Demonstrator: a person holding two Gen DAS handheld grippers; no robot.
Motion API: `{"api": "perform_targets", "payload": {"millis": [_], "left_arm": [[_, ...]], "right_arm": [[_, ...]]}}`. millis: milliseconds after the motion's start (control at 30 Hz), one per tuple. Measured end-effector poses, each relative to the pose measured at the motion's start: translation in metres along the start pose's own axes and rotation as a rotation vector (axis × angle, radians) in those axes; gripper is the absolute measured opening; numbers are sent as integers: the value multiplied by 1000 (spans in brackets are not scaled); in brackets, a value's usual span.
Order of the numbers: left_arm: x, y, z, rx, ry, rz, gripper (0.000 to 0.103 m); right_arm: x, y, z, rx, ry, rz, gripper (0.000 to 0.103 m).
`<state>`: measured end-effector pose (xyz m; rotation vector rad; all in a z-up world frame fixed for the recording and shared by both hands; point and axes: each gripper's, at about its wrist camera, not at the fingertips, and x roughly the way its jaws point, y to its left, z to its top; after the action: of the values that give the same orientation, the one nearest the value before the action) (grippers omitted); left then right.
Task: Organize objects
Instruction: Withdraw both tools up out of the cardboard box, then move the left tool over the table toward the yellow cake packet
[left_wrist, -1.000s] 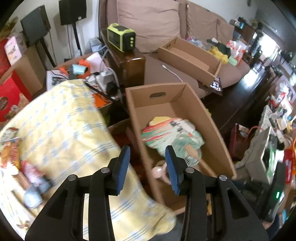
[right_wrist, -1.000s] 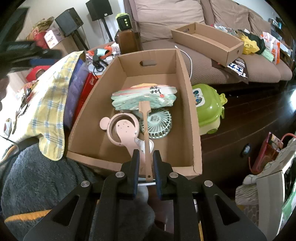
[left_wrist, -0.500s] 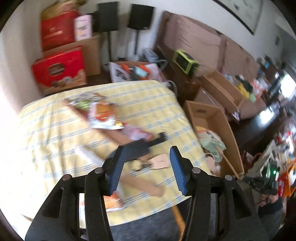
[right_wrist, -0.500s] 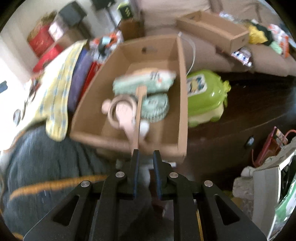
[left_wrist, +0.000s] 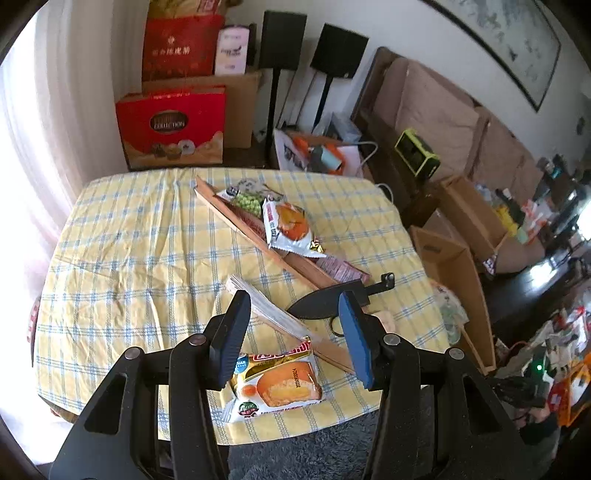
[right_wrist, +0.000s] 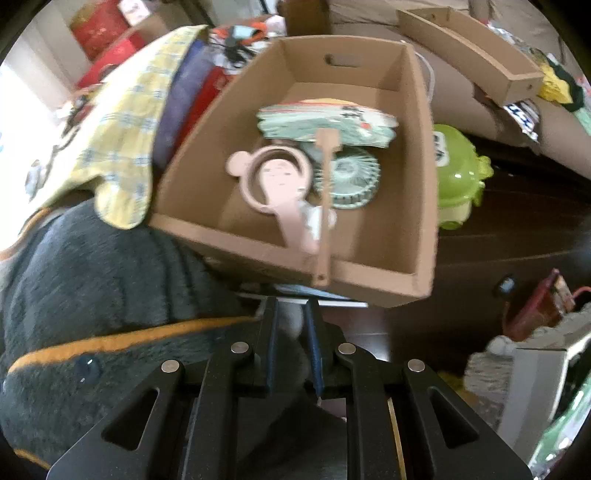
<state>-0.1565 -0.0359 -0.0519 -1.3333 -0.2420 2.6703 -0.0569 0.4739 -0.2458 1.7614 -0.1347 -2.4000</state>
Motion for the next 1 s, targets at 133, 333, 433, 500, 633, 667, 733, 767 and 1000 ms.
{"api": "perform_targets", "payload": {"millis": [133, 333, 433, 500, 633, 667, 733, 767, 1000], "left_arm": [[0, 7, -3, -30, 12, -25, 47], [-8, 11, -4, -53, -13, -45, 47], [-11, 17, -3, -62, -25, -42, 47], [-11, 23, -1, -80, -26, -48, 47], [-9, 35, -3, -112, -24, -54, 47], [-8, 37, -4, -114, -24, -55, 47], [-6, 41, -6, -116, -17, -53, 47], [-6, 43, -7, -120, -16, -52, 47], [2, 66, -10, -163, -10, -43, 47]], "right_arm": [[4, -6, 7, 26, 5, -32, 15], [3, -8, 13, 38, 7, -66, 14], [-8, -10, 18, 58, -34, -80, 12], [-11, -8, 22, 54, -40, -93, 12], [-3, 0, 31, 22, -1, -103, 12], [0, 1, 33, 23, 2, -93, 12], [6, 3, 36, 27, 3, -85, 11], [8, 2, 38, 35, -3, -92, 11], [30, -10, 59, 102, 35, -111, 9]]}}
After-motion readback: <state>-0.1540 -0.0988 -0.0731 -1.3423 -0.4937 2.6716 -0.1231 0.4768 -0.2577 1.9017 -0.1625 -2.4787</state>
